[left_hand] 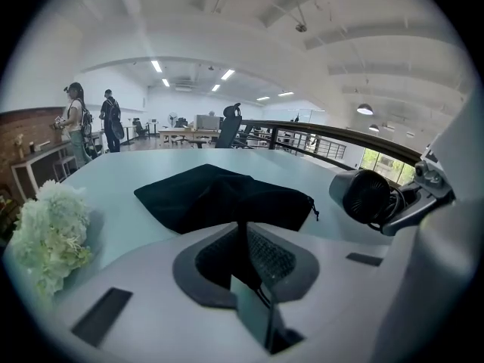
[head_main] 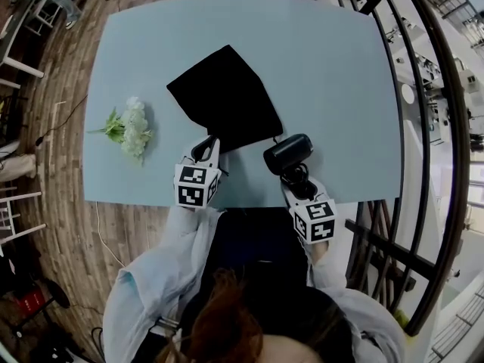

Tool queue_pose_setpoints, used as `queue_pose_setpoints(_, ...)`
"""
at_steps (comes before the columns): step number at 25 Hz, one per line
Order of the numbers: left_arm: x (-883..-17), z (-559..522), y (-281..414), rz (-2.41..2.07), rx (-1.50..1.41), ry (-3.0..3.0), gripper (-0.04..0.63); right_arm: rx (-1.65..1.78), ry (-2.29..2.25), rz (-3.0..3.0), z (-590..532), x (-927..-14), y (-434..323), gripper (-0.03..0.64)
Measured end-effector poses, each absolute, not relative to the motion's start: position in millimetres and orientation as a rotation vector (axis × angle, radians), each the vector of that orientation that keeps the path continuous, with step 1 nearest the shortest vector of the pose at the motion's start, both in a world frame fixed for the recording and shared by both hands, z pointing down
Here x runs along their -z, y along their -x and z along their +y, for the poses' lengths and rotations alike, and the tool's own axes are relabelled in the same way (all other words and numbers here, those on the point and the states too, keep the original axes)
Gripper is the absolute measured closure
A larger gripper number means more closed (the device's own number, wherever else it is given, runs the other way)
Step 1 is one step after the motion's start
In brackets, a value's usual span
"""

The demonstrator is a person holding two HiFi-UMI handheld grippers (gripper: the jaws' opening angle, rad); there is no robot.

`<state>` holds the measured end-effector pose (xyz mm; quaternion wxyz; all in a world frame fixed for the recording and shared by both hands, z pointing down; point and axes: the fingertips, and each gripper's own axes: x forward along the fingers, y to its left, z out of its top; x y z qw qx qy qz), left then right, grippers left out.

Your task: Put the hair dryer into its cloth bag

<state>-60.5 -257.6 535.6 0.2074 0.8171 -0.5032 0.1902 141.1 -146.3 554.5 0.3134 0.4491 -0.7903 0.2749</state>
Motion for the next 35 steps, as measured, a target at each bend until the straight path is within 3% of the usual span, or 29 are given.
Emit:
queue_pose_setpoints(4,-542,-257,60,-1.398,-0.559,-2.267,0.552,-0.724,-1.179,-2.082,-144,-555,-142,0.423)
queue_pose_setpoints(7,-545,-261,58,-1.389,-0.563,-2.265,0.458,-0.726,-1.175,-2.077,-142,-556,-142,0.423)
queue_pose_setpoints(10,-545,-265,56,-1.401,-0.582,-2.274,0.420,-0.726,-1.176,-2.070,-139,-556,-143,0.423)
queue_pose_setpoints(24,-517,-270,54,-1.521,-0.527,-2.383,0.411,-0.755,-1.216,-2.039,-132,-560,-152,0.423)
queue_pose_setpoints(35,-572,-290,57,-1.477,-0.727,-2.293,0.413,-0.769,-1.208,-2.025,-134,-563,-152,0.423)
